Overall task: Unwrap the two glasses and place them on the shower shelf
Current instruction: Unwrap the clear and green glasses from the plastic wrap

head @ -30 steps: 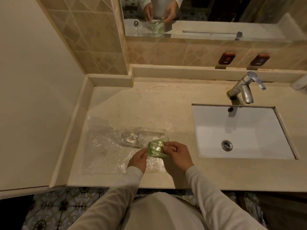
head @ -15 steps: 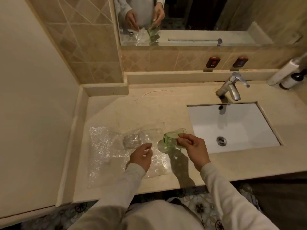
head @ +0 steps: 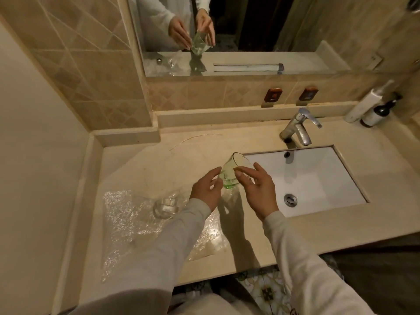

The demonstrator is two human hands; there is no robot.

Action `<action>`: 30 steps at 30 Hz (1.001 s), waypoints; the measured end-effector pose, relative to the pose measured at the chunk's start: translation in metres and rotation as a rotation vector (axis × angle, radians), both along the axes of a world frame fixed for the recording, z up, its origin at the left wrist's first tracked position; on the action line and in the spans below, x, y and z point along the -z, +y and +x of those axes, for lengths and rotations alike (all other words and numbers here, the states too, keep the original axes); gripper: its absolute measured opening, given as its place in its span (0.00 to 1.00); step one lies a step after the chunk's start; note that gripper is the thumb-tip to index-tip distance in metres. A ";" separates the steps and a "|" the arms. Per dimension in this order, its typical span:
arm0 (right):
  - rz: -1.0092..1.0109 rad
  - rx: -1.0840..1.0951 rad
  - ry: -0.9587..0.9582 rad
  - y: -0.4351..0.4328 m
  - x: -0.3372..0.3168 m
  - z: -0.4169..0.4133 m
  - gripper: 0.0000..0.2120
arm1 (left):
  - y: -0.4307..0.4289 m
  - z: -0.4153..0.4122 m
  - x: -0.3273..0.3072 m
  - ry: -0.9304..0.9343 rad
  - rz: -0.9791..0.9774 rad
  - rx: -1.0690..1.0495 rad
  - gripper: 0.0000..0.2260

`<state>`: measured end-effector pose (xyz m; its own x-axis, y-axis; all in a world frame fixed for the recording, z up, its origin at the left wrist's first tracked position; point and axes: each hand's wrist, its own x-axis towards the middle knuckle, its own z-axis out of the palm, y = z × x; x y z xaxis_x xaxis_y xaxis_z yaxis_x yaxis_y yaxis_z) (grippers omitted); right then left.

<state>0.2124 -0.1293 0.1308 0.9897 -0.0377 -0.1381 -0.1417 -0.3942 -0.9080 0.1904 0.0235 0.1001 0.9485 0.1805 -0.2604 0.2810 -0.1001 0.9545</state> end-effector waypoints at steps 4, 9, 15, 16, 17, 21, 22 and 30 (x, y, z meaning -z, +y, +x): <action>-0.003 -0.058 -0.037 -0.009 0.000 0.042 0.10 | -0.017 0.036 0.000 0.020 -0.009 -0.004 0.22; -0.009 -0.135 0.001 -0.015 0.011 0.101 0.11 | -0.030 0.098 0.004 0.101 0.007 -0.046 0.28; -0.075 -0.262 0.008 -0.017 0.037 0.164 0.11 | -0.039 0.151 0.018 0.222 -0.116 -0.220 0.26; -0.091 -0.281 0.013 -0.016 0.042 0.172 0.11 | -0.041 0.158 0.021 0.253 -0.140 -0.262 0.24; -0.111 -0.297 0.011 -0.016 0.046 0.178 0.11 | -0.043 0.165 0.024 0.287 -0.155 -0.296 0.22; -0.150 -0.318 0.017 -0.014 0.062 0.194 0.10 | -0.045 0.184 0.039 0.376 -0.207 -0.335 0.20; -0.151 -0.317 0.028 -0.013 0.065 0.198 0.10 | -0.046 0.188 0.042 0.394 -0.214 -0.338 0.18; -0.177 -0.306 0.073 -0.010 0.080 0.211 0.09 | -0.051 0.200 0.055 0.495 -0.241 -0.350 0.13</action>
